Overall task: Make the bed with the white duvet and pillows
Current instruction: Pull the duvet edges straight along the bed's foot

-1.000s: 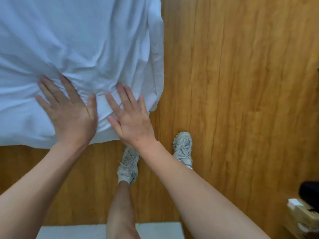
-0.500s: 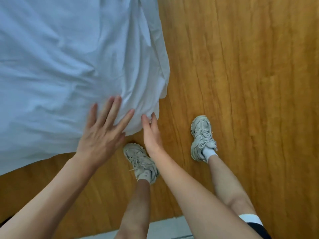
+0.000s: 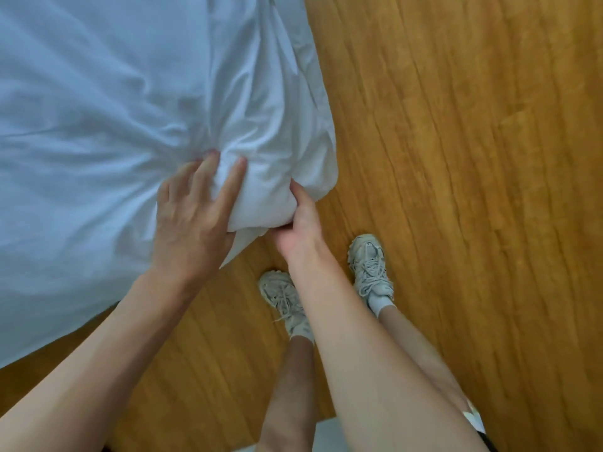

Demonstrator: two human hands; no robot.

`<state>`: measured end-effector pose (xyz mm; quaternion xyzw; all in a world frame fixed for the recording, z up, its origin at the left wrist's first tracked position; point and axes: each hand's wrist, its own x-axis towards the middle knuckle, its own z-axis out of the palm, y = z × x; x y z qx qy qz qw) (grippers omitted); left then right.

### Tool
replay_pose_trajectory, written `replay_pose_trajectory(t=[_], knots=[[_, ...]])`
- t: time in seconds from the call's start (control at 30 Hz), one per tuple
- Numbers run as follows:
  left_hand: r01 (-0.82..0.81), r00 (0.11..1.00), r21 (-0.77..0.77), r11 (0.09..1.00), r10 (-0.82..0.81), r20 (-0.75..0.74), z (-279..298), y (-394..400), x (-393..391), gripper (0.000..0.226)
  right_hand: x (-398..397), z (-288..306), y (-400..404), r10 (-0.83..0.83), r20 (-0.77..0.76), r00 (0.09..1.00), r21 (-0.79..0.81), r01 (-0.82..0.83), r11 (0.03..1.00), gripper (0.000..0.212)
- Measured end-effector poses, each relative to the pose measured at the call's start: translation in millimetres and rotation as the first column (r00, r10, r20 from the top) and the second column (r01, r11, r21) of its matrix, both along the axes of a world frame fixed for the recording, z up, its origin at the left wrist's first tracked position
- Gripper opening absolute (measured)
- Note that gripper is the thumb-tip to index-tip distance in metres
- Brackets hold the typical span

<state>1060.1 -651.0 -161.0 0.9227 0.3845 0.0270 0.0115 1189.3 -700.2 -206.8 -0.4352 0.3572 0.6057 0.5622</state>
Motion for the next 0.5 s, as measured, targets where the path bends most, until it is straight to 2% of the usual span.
replay_pose_trajectory(t=[0.07, 0.13, 0.2, 0.23, 0.3, 0.37, 0.43, 0.5], knots=[[-0.007, 1.000, -0.057, 0.998, 0.009, 0.027, 3, -3, 2, 0.055, 0, 10, -4, -0.042, 0.101, 0.994, -0.002, 0.042, 0.999, 0.051], [-0.007, 1.000, -0.120, 0.993, 0.010, 0.026, 9, -10, 4, 0.064, 0, 30, -8, -0.072, 0.220, 0.973, -0.055, 0.086, 0.995, 0.047], [0.011, 1.000, -0.177, 0.984, -0.007, 0.023, 15, -21, 6, 0.075, 1, 51, -10, -0.046, 0.406, 0.913, -0.070, 0.081, 0.994, 0.041], [0.010, 1.000, -0.192, 0.981, -0.006, 0.022, 19, -26, 7, 0.082, 2, 61, -10, 0.010, 0.541, 0.841, -0.075, 0.036, 0.997, 0.038], [-0.029, 0.999, -0.227, 0.974, 0.038, 0.033, 29, -30, 10, 0.091, -1, 79, -10, 0.167, 0.775, 0.610, -0.147, -0.084, 0.986, 0.036], [-0.160, 0.981, -0.272, 0.949, 0.184, 0.064, 45, -25, 18, 0.094, -7, 95, -6, 0.241, 0.891, 0.384, -0.188, -0.171, 0.967, 0.032], [-0.307, 0.929, -0.300, 0.903, 0.353, 0.109, 60, -15, 27, 0.080, -10, 109, 2, 0.220, 0.956, 0.192, -0.171, -0.244, 0.954, 0.024], [-0.383, 0.884, -0.275, 0.882, 0.436, 0.168, 70, -8, 28, 0.059, -11, 121, 12, 0.196, 0.978, 0.073, -0.163, -0.325, 0.932, 0.023]])
